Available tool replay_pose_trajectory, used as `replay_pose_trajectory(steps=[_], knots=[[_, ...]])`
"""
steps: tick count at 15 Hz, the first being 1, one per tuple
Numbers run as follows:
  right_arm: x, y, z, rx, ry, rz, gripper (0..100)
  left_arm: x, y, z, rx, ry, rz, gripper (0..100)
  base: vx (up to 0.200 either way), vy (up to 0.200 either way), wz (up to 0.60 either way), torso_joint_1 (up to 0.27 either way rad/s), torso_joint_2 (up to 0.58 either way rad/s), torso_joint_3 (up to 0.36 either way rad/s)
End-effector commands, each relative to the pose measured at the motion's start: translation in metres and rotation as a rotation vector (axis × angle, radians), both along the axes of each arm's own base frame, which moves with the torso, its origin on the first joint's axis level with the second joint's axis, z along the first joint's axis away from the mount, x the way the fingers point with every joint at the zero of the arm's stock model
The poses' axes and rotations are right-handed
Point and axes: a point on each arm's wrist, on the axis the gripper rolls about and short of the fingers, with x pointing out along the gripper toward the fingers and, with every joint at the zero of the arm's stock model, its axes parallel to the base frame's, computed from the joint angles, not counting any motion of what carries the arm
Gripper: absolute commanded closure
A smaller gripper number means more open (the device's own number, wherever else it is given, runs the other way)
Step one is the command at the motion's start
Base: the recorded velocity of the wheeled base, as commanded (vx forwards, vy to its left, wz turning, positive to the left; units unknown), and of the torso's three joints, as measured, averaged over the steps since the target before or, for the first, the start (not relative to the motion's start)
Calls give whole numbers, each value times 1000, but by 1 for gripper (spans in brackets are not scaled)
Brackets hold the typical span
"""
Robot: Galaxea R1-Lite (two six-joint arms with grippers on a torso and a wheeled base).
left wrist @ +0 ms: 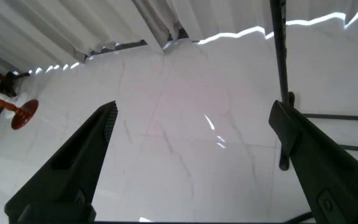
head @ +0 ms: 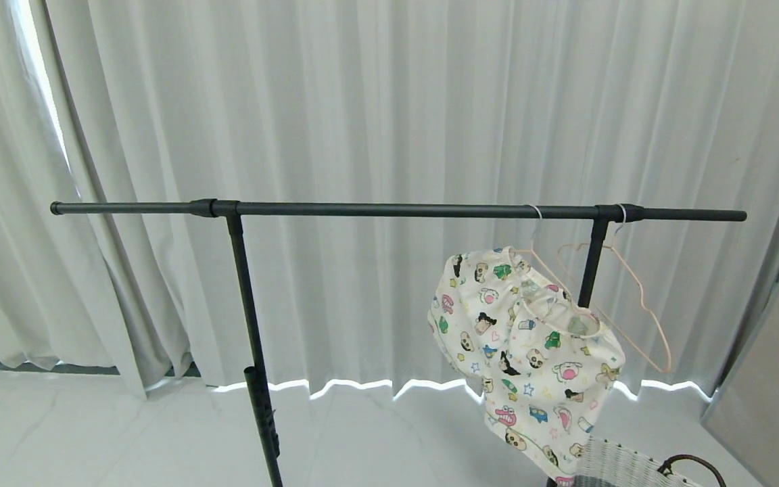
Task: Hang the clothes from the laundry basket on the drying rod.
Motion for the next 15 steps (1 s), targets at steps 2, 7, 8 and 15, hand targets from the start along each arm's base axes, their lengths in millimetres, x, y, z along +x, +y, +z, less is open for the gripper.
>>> replay_pose_trajectory(steps=[2,7,8,15], knots=[[-2,0,-7,-2,24,-2,0,-1,0,0,-2,-12,7,0,0,0,0,-234,547,303],[-3,-1,-10,-7,37,-7,0,2,0,-1,-1,23,4,0,0,0,0,-219,528,307],[-3,-1,-11,-7,40,-7,0,2,0,-1,-11,18,10,0,0,0,0,-193,525,300],[-11,-2,-28,-15,72,-4,0,4,0,-2,-49,30,34,0,0,0,0,-180,490,306]])
